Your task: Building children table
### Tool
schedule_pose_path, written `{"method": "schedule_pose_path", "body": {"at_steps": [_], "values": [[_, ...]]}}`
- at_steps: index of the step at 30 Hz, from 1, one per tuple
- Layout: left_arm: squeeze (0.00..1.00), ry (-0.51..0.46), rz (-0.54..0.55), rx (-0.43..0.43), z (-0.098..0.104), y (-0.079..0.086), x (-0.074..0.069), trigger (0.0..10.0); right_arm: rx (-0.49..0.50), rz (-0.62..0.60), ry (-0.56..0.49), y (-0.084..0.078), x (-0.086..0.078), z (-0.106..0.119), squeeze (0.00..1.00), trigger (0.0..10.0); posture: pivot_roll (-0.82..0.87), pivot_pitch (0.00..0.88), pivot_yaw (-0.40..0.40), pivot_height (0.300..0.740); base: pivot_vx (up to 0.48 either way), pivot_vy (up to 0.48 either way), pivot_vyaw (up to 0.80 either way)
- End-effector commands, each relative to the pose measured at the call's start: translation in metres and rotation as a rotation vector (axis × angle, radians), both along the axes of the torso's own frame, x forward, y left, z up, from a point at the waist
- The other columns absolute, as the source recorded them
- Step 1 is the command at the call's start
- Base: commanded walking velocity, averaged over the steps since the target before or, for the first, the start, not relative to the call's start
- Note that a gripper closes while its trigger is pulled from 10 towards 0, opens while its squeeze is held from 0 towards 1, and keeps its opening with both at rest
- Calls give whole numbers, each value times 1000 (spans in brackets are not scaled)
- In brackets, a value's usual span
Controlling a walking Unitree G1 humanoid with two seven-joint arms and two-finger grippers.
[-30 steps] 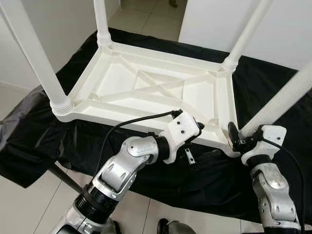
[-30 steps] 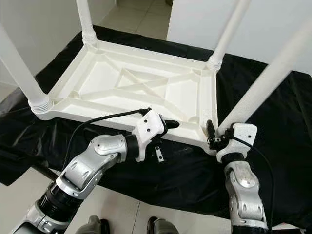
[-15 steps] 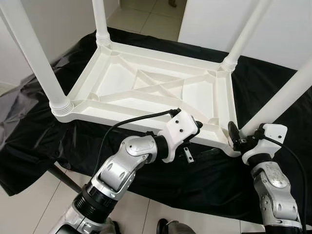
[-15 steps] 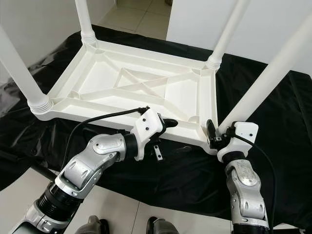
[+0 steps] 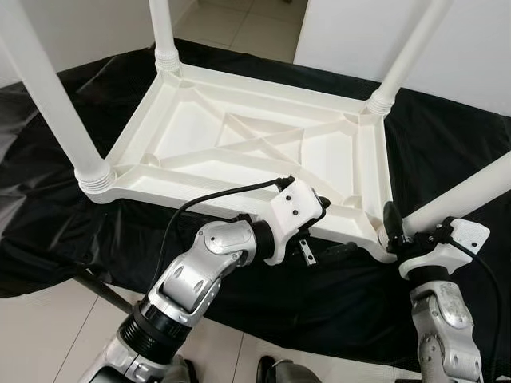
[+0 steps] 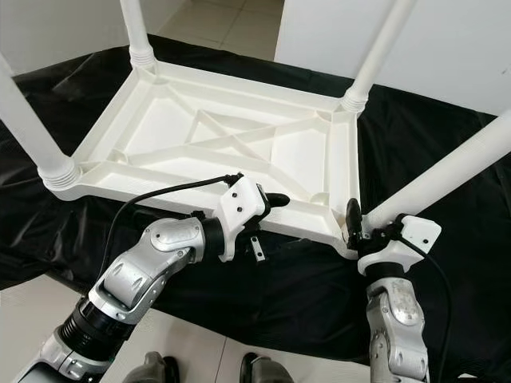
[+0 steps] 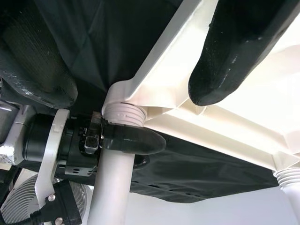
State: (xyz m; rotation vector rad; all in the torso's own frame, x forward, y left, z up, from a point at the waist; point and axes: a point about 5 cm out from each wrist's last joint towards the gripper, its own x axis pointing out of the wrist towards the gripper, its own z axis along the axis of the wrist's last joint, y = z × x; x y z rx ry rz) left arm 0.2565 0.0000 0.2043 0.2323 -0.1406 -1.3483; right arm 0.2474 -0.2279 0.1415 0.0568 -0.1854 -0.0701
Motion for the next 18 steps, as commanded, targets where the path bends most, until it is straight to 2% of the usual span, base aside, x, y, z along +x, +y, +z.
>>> {"method": "schedule_pose_path", "body": {"at_steps": [1,11,12,18], "values": [[0,-3,-9,5,1,-2,-1,10000,18,18,165,5,-5,-33,0,10000,10,168,-37,740,0,0,0],[0,-7,-5,4,1,-2,0,10000,-93,41,182,6,-2,-34,0,10000,14,164,-44,740,0,0,0],[0,-7,-2,4,1,-1,0,10000,-160,56,174,8,-4,-34,0,10000,15,164,-44,740,0,0,0],[0,-7,1,-1,2,-1,1,10000,-180,67,181,11,-8,-38,0,10000,12,167,-44,740,0,0,0]]}}
